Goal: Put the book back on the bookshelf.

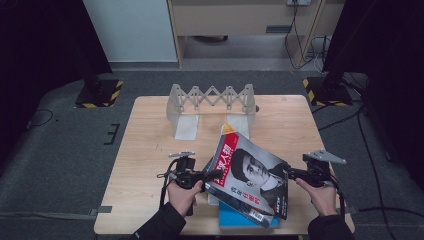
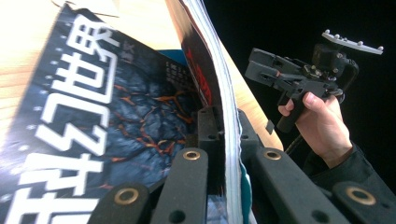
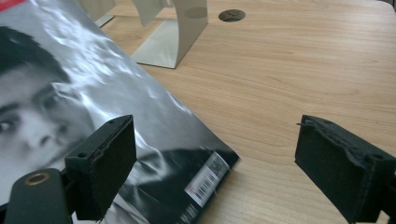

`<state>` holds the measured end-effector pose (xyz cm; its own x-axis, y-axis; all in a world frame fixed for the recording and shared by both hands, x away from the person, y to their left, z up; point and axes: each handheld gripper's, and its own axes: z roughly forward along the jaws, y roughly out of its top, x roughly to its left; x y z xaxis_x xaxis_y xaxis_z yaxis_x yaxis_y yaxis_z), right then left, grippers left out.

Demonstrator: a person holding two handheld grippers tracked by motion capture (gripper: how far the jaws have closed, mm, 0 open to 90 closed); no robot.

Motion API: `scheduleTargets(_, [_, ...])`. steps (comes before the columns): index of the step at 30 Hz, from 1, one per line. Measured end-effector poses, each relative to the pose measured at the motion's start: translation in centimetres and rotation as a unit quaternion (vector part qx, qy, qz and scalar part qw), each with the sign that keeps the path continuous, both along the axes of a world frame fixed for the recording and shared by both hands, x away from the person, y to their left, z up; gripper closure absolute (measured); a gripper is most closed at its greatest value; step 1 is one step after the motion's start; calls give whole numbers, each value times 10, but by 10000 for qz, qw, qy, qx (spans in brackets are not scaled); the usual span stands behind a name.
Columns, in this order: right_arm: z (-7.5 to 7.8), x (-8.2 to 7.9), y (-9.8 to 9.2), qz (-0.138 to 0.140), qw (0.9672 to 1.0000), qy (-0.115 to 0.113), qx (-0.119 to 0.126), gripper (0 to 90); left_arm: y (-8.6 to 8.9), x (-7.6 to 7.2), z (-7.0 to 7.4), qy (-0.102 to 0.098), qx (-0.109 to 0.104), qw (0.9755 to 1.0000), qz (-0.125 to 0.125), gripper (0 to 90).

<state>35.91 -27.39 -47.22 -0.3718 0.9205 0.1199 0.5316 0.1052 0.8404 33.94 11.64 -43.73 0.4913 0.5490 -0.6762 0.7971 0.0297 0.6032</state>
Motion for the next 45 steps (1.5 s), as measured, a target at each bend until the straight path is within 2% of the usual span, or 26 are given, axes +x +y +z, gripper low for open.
scheduleTargets(5, [2, 0, 0, -9, 10000, -67, 34, 125, -4, 2, 9, -117, -158, 9998, -70, 857])
scheduleTargets(7, [1, 0, -4, -96, 9999, -59, 57, 126, -9, 2, 17, -168, -319, 9993, -105, 857])
scheduleTargets(9, [1, 0, -5, -124, 9999, -53, 68, 126, -11, 2, 19, -194, -349, 9991, -130, 857])
scheduleTargets(11, [3, 0, -11, -282, 9994, -144, 104, 125, -14, 1, 27, -243, -513, 9982, -188, 857])
scheduleTargets(13, [4, -1, -14, -391, 9989, -194, 157, 125, -15, 1, 29, -266, -533, 9980, -207, 857])
scheduleTargets(15, [3, 0, -18, -500, 9984, -236, 138, 125, -14, 2, 38, -329, -705, 9967, -238, 858])
scheduleTargets(20, [1, 0, -27, -731, 9969, -273, 104, 121, -14, 3, 54, -569, -699, 9958, -178, 857])
scheduleTargets(27, [-1, 1, -34, -918, 9954, -263, 81, 120, -12, 4, 65, -674, -866, 9938, -180, 857])
scheduleTargets(29, [-2, 2, -37, -986, 9947, -262, 82, 120, -6, 5, 69, -729, -936, 9929, -88, 857])
scheduleTargets(36, [-7, 5, -41, -1043, 9945, -133, -8, 112, 8, 7, 75, -833, -939, 9920, 103, 857])
scheduleTargets(38, [-8, 5, -41, -1027, 9946, -130, -49, 111, 17, 9, 80, -906, -925, 9913, 242, 857])
scheduleTargets(43, [-11, 7, -39, -912, 9957, -61, -135, 110, 34, 12, 93, -1150, -670, 9897, 532, 858])
scheduleTargets(45, [-12, 7, -38, -894, 9959, -37, -143, 110, 37, 12, 96, -1187, -624, 9892, 599, 857])
